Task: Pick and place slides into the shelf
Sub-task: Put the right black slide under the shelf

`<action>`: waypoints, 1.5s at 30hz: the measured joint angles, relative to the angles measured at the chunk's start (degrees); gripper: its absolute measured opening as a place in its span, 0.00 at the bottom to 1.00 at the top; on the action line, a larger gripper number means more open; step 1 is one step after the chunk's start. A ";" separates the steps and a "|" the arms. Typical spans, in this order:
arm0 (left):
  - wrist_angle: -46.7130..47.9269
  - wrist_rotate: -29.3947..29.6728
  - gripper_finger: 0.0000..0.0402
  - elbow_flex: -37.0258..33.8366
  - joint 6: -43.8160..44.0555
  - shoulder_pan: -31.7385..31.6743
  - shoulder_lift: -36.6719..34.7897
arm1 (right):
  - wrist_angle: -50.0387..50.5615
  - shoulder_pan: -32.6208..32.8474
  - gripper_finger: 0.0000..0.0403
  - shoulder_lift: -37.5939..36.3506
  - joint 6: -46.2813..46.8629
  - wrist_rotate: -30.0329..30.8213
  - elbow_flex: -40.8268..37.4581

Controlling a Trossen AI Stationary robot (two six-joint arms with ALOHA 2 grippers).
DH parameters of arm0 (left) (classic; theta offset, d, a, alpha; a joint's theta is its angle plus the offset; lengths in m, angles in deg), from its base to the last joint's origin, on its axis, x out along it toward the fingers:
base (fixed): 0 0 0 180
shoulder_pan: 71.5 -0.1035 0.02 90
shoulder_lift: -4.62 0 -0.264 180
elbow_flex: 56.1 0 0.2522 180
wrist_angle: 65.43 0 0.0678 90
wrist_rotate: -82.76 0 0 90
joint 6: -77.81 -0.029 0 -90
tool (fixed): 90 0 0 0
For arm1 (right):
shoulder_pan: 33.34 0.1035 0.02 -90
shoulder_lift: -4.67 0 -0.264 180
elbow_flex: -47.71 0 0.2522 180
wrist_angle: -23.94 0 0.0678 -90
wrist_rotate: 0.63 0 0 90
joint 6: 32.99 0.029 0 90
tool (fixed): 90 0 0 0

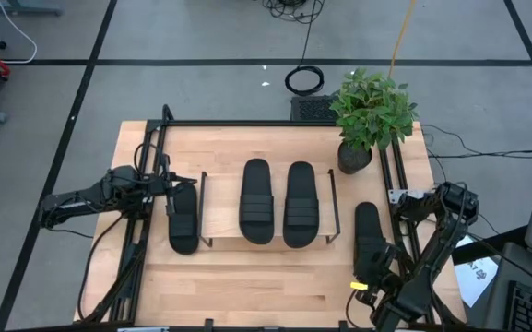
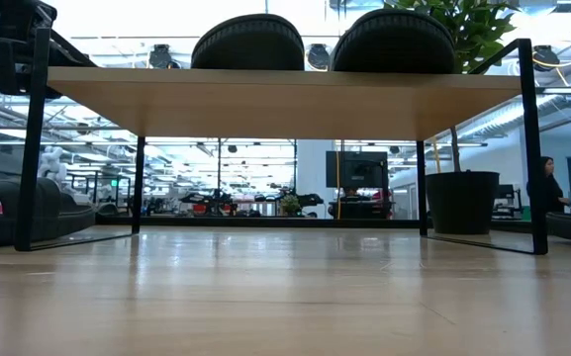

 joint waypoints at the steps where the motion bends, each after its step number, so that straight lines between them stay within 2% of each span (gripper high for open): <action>1: -0.02 0.00 0.05 0.00 0.00 0.00 0.00 | -0.25 0.00 0.51 0.00 0.10 0.08 -0.18; 5: -0.02 0.00 0.05 0.00 0.04 -0.02 0.00 | -3.57 -0.01 0.56 0.00 -1.07 -0.47 -3.29; 10: -0.02 -0.02 0.05 0.00 0.05 0.00 -0.01 | -6.26 -0.04 0.55 0.73 -4.10 -4.33 -8.69; 14: -0.09 -0.02 0.05 0.00 0.09 0.00 -0.02 | -1.81 -0.04 0.52 2.89 -5.62 -5.53 -9.18; 18: -0.21 -0.02 0.05 0.00 0.11 0.00 -0.02 | 3.29 -0.72 0.51 4.70 -3.01 -4.77 -9.17; 26: -0.20 -0.02 0.05 0.00 0.22 0.00 -0.02 | 7.19 -1.55 0.50 7.88 -1.61 -4.25 -9.15; 30: -0.17 -0.04 0.05 0.00 0.22 0.00 -0.02 | 9.77 -1.50 0.50 9.16 0.76 -1.27 -9.15; 34: -0.19 -0.04 0.05 0.00 0.25 -0.01 -0.01 | 8.12 -1.53 0.50 9.39 4.55 1.78 -11.57; 41: -0.31 -0.09 0.05 0.00 0.66 0.00 -0.01 | -2.60 -1.51 0.50 9.07 12.16 2.08 -20.48; 45: -0.36 -0.09 0.05 0.00 0.78 -0.01 -0.01 | -4.45 -1.82 0.42 8.97 13.87 1.14 -22.44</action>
